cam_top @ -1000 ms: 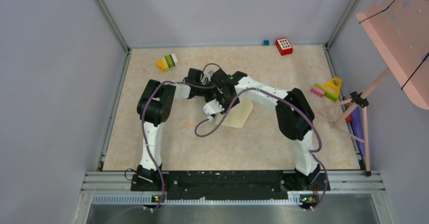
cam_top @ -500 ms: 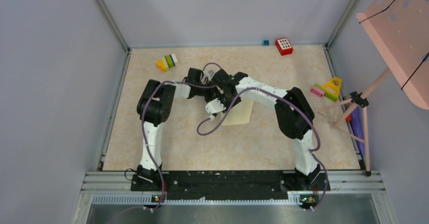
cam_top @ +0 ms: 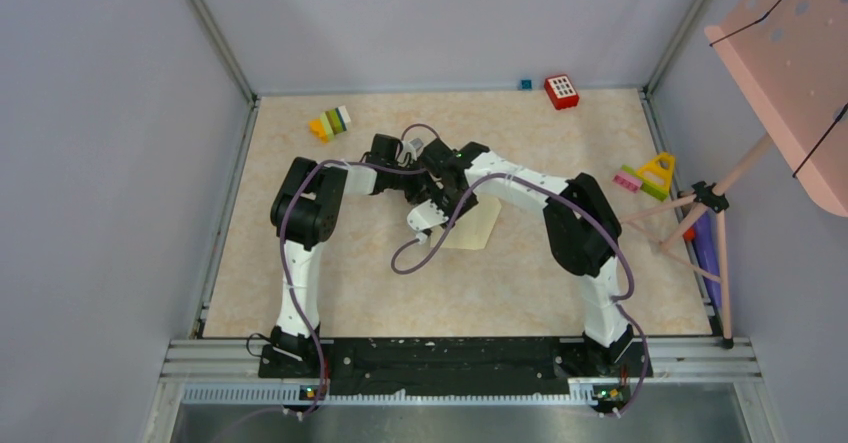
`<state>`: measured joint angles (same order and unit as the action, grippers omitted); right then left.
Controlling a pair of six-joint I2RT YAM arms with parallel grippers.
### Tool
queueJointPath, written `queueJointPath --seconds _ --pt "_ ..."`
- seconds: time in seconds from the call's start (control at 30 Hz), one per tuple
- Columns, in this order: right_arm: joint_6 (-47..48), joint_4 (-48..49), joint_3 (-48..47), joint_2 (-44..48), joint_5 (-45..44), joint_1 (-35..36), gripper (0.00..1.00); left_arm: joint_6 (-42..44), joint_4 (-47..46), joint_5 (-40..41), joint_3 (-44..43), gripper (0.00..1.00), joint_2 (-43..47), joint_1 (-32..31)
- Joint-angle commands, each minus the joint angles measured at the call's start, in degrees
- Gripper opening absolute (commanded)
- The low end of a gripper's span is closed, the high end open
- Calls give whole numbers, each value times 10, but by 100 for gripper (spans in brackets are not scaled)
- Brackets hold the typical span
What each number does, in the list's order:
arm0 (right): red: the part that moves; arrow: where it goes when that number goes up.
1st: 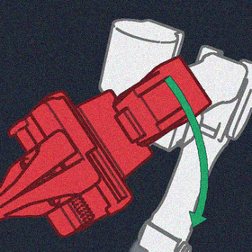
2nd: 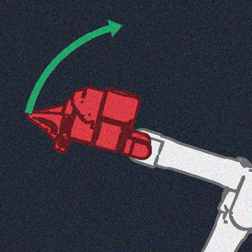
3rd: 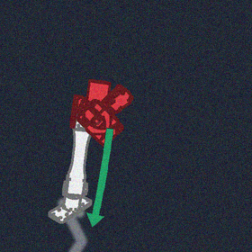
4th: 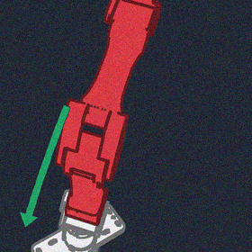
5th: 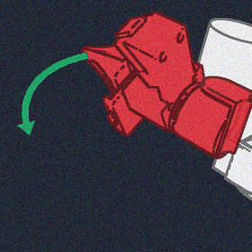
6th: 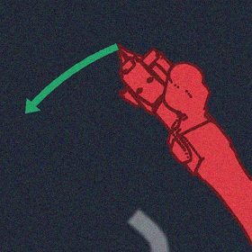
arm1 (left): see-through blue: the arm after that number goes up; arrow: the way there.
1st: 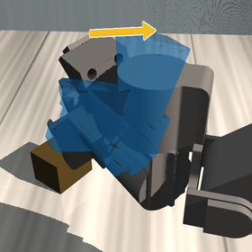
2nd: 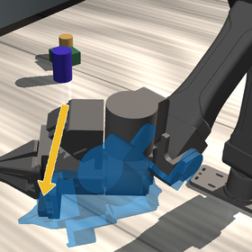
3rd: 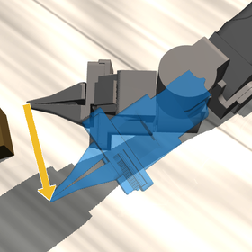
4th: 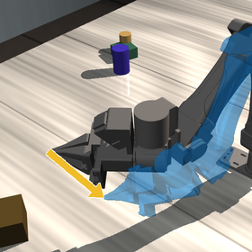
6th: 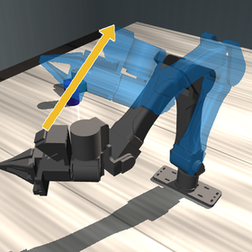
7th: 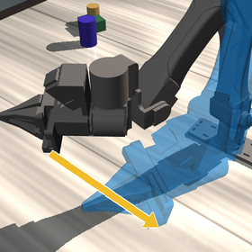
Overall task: Place the letter into the envelope and seal it
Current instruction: Paint the envelope at the center of the board.
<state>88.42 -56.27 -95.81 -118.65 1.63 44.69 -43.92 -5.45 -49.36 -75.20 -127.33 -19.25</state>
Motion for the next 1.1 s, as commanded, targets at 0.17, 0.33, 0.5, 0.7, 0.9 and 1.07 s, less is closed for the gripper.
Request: queueJointPath --seconds 0.17,0.33,0.5,0.7,0.9,1.07 --pt "-3 -78 -24 10 61 22 0 38 40 100 6 0 -9 4" --pt "-4 -85 -21 12 69 28 0 38 39 100 6 0 -9 3" --pt "-13 -74 -15 12 70 31 0 38 38 100 7 0 -8 3" --pt "-30 20 7 2 -9 23 0 39 39 100 8 0 -9 4" --pt "-24 38 -11 -11 -14 1 0 41 39 100 8 0 -9 4" --pt "-17 47 -16 -22 -35 -6 0 41 38 101 7 0 -9 3"
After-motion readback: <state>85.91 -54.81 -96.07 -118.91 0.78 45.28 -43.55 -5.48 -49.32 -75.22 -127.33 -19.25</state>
